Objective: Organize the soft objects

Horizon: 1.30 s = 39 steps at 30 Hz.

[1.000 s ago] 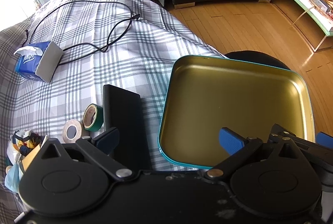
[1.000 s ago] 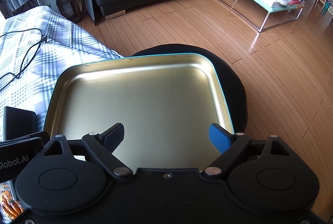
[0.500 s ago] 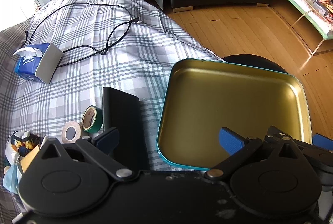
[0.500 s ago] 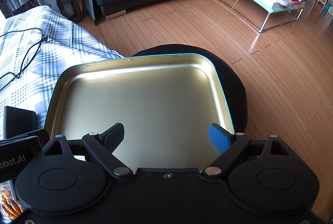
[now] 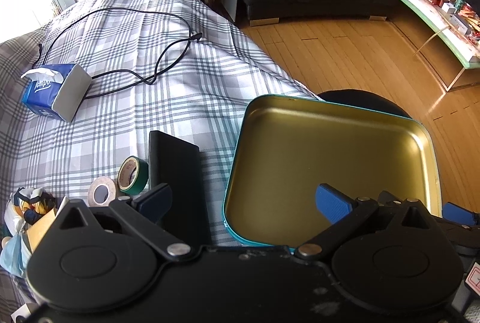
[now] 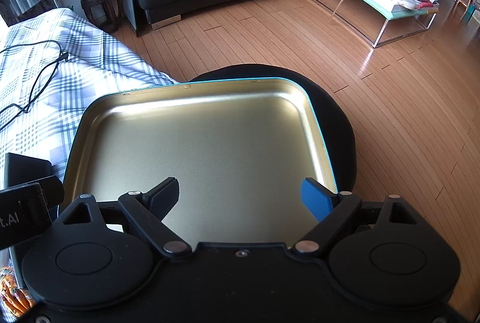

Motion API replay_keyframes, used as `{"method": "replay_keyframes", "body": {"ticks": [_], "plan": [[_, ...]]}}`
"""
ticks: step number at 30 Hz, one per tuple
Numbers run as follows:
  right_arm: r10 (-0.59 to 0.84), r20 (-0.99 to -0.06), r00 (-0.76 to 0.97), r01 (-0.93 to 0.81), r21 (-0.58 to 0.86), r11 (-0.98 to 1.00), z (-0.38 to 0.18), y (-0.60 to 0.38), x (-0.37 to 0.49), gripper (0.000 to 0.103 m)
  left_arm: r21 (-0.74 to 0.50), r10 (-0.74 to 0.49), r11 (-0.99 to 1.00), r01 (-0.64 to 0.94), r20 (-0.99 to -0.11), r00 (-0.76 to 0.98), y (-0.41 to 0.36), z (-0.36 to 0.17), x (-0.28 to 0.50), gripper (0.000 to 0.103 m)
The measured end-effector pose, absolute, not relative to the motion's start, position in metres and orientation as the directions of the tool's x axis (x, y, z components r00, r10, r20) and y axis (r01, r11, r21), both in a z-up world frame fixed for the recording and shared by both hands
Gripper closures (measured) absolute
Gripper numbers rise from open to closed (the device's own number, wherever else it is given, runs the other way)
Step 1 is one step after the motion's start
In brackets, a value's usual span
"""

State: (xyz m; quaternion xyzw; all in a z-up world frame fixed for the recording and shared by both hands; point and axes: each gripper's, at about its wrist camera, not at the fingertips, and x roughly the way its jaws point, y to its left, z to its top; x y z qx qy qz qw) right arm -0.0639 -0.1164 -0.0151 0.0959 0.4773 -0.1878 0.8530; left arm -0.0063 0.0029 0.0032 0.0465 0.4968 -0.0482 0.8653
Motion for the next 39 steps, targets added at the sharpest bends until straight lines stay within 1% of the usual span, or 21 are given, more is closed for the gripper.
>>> {"method": "replay_keyframes", "body": {"ticks": [28, 39], "plan": [[-0.230, -0.850, 0.475, 0.413, -0.016, 0.911, -0.018, -0.117, -0.064, 0.019, 0.024, -0.049, 0.991, 0.130, -0.846, 0.531, 0.003, 0.007, -0.011, 0.000], [-0.235, -0.845, 0.480, 0.423, -0.011, 0.906, -0.018, -0.118, -0.064, 0.019, -0.001, -0.061, 0.994, 0.106, -0.824, 0.563, 0.010, 0.019, -0.018, 0.000]]}}
